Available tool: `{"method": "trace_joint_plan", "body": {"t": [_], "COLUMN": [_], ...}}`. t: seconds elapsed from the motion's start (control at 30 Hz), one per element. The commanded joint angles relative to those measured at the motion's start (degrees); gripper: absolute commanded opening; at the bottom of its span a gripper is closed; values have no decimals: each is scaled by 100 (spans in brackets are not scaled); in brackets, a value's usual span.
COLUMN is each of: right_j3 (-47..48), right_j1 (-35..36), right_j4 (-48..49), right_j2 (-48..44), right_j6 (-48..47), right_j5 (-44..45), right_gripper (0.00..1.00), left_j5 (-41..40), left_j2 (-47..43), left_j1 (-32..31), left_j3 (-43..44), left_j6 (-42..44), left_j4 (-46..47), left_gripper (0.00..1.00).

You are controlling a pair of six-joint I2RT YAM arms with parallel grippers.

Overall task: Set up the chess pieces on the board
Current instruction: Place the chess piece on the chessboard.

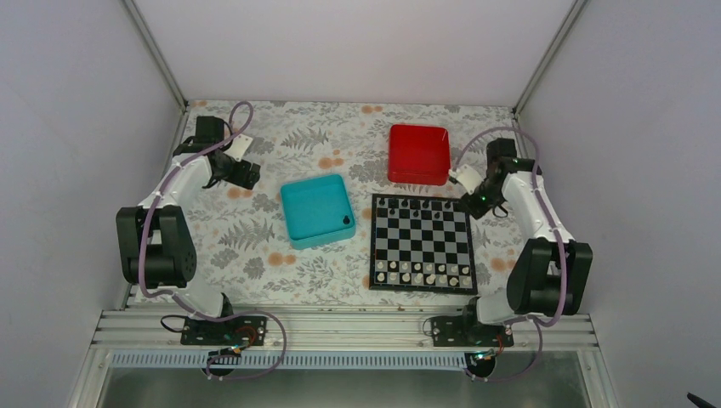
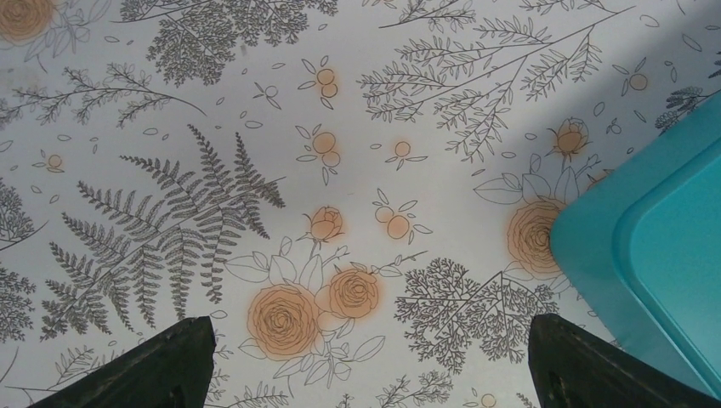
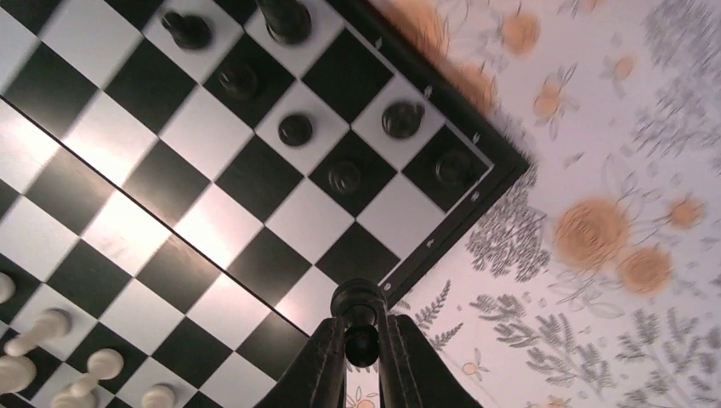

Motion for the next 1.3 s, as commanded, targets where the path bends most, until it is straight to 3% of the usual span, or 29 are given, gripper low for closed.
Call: {"method": "trace_joint_plan", "body": {"t": [0.0,0.47,1.07,1.27], "right_j3": [-569,-618,-550,-476], "right_j1": [-345,-514,-524,-525], "right_j4": [649,1202,1359,1323], "right_j2": [-48,769,1134,1126], "right_j6": [-400,-394,-323,-330], "right_j5": [-241,-385,-204,-202], "right_gripper": [12,13,14,19], "left_j5": [-79,-148,-65,-60], "left_j2": [98,-3,-3,-28], "left_j1": [31,31,30,35], "left_j3": [106,-76,-122,-119], "left_j6": [-90,-82,-65,-65], "left_j4": [51,66,43,29], "left_gripper": [91,91,91,91]}}
